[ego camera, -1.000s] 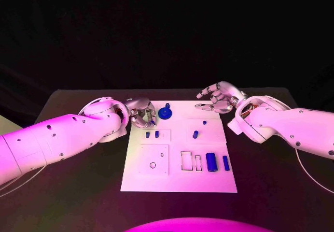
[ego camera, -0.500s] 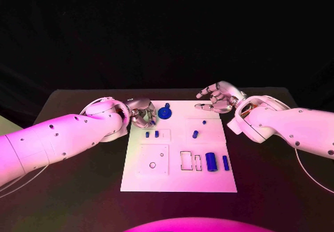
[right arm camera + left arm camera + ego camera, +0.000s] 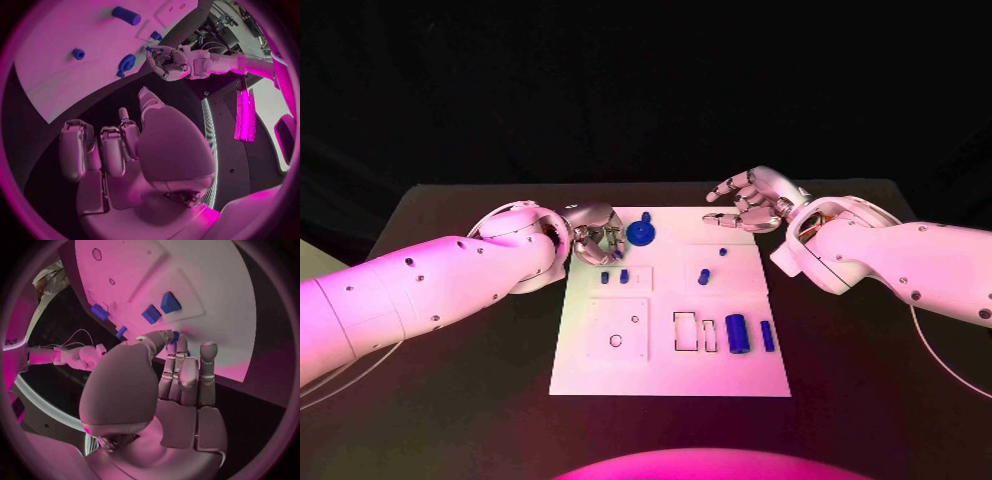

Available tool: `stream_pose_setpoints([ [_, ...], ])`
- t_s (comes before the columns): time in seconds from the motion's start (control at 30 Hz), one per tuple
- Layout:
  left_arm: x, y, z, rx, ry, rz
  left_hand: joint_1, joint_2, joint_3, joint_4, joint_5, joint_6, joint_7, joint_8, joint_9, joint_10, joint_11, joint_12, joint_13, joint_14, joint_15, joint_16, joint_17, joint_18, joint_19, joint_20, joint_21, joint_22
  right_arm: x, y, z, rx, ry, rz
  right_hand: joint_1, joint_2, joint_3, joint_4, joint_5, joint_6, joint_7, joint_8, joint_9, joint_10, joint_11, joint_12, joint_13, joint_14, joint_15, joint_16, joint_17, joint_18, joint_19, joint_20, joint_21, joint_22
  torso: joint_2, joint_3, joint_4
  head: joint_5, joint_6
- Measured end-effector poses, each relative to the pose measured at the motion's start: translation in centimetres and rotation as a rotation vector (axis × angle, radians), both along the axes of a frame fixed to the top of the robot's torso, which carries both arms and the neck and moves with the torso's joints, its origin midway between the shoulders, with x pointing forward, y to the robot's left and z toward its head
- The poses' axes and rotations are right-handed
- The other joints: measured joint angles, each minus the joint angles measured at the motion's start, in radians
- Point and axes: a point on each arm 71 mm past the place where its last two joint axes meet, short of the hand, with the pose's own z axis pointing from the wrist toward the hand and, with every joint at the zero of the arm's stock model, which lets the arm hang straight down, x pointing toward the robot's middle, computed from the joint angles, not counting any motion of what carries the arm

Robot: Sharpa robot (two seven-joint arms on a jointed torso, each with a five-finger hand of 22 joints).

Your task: Assemble the parts on the task board

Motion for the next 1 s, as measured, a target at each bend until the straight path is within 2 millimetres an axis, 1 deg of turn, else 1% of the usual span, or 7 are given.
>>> stream_pose_setpoints([
  [0.07,0.01,0.00,-0.01,0.001,0.001,0.000,0.000,0.000,0.000,0.000,0.000,0.000,0.000,0.000,0.000,0.003,-0.003,0.000,0.000,0.000,0.000,0.000,0.001,0.000,0.000,0.000,0.000,0.000,0.00,0.00,-0.01,0.000,0.000,0.000,0.000,0.000,0.000,0.000,0.000,0.000,0.000,0.000,0.000,0.000,0.000,0.000,0.000,0.000,0.000,0.000,0.000,0.000,0.000,0.000,0.000,0.000,0.000,-0.0001,0.0002,0.000,0.000],
  [0.57,0.24,-0.19,-0.08,0.016,0.016,-0.001,-0.001,-0.001,-0.003,-0.003,-0.005,-0.003,0.000,-0.001,0.005,0.003,-0.003,-0.001,0.004,0.000,0.000,0.000,-0.002,0.000,0.000,0.000,0.000,-0.008,0.00,0.02,-0.02,0.000,0.000,0.001,0.000,0.000,0.000,0.000,0.000,0.000,0.000,0.000,0.000,0.000,0.000,0.000,0.000,0.000,0.000,0.000,0.000,0.000,0.000,0.000,0.000,0.000,-0.001,0.0001,0.0002,0.001,-0.001],
  [0.67,0.27,-0.25,-0.09,0.020,0.021,-0.002,-0.001,-0.001,0.001,-0.012,-0.005,-0.003,0.000,-0.009,0.005,0.003,-0.003,-0.008,0.007,0.000,0.000,0.000,-0.008,0.000,-0.007,-0.005,-0.006,-0.015,0.00,0.03,-0.03,0.000,0.000,0.001,0.000,0.000,0.000,0.000,0.000,0.000,0.000,0.000,0.000,0.000,0.000,0.000,0.000,0.000,0.000,0.000,0.000,0.000,0.000,0.000,0.000,0.000,-0.001,0.0001,0.0001,0.001,-0.001],
  [0.73,0.29,-0.27,-0.10,0.023,0.023,-0.002,-0.001,-0.001,0.001,-0.012,-0.005,-0.004,0.000,-0.013,0.005,0.003,-0.003,-0.011,0.008,-0.004,0.004,0.000,-0.013,0.000,-0.009,-0.002,-0.007,-0.018,0.00,0.03,-0.03,0.000,0.000,0.001,0.000,0.000,0.000,0.000,0.000,0.000,0.000,0.000,0.000,0.000,0.000,0.000,0.000,0.000,0.000,0.000,0.000,0.000,0.000,0.000,0.000,0.000,-0.001,0.0001,0.0001,0.001,-0.001],
  [0.87,0.30,-0.29,-0.13,0.025,0.025,-0.002,-0.007,0.004,0.001,-0.012,-0.005,-0.005,-0.001,-0.015,0.005,0.003,-0.003,-0.011,0.009,-0.004,0.004,0.000,-0.014,0.000,-0.011,0.000,-0.011,-0.021,0.00,0.03,-0.03,0.000,0.000,0.001,0.000,0.000,0.000,0.000,0.000,0.000,0.000,0.000,0.000,0.000,0.000,0.000,0.000,0.000,0.000,0.000,0.000,0.000,0.000,0.000,0.000,0.000,-0.001,0.0002,0.0002,0.001,-0.001],
  [1.0,0.29,-0.25,-0.17,0.025,0.025,-0.001,-0.008,0.005,0.001,-0.012,-0.005,-0.011,0.003,-0.025,0.005,0.003,-0.003,-0.011,0.012,-0.004,0.004,0.000,-0.013,0.000,-0.015,0.000,-0.011,-0.022,0.00,0.03,-0.03,0.000,0.000,0.001,0.000,0.000,0.000,0.000,0.000,0.000,0.000,0.000,0.000,0.000,0.000,0.000,0.000,0.000,0.000,0.000,0.000,0.000,0.000,0.000,0.000,0.000,-0.001,0.0002,0.0001,0.001,0.000],
])
